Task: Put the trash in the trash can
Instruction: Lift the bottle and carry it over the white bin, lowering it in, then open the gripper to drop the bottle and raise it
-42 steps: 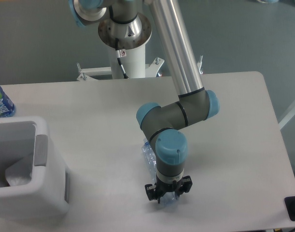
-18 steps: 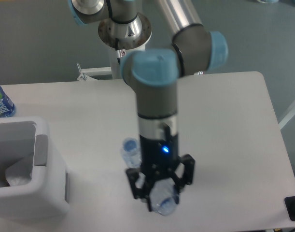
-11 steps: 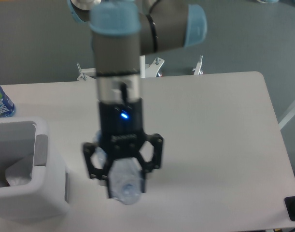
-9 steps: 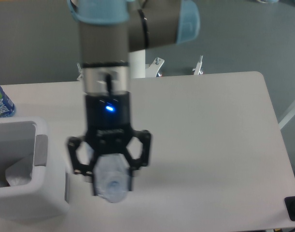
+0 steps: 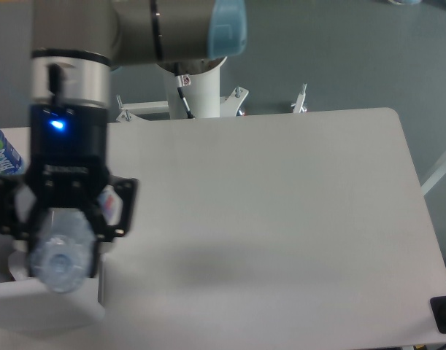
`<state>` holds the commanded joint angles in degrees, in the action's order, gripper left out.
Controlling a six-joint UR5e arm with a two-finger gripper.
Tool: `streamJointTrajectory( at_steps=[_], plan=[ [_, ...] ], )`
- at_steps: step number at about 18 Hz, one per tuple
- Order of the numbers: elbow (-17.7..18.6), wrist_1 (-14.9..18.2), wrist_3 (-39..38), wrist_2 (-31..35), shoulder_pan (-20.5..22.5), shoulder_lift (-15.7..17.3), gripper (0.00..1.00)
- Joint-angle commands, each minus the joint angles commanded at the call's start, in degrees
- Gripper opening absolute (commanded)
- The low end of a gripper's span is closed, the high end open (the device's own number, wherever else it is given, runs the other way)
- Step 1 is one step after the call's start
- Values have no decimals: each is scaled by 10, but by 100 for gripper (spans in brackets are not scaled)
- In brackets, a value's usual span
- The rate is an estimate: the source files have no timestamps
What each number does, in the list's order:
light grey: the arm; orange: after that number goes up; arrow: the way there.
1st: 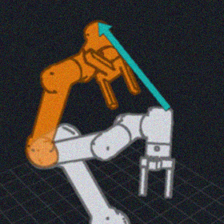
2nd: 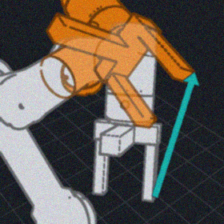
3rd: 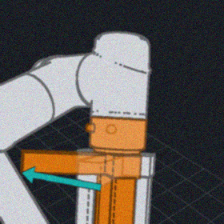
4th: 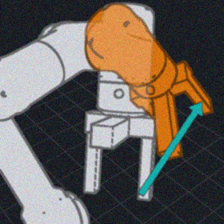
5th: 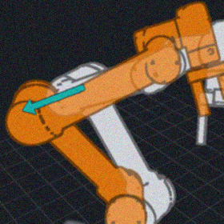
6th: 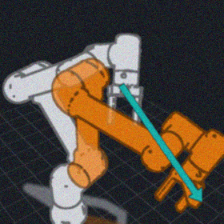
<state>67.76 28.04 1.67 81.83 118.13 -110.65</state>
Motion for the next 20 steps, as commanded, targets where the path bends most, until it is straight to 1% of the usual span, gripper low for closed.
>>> streamJointTrajectory(
  at_steps=[4, 9, 13, 14, 15, 16, 17, 20],
  plan=[
    [1, 0, 0, 0, -18, -3, 65],
    [5, 0, -1, 0, -54, -16, 65],
    [5, 0, -5, 0, -69, -35, 66],
    [7, 0, -6, 0, -70, -39, 70],
    [8, 0, -9, 0, -74, -40, 79],
    [11, 0, -6, 0, -76, -40, 97],
    [13, 0, -7, 0, -75, -37, 100],
    [16, 2, -6, -1, -75, -21, 100]
  ],
)
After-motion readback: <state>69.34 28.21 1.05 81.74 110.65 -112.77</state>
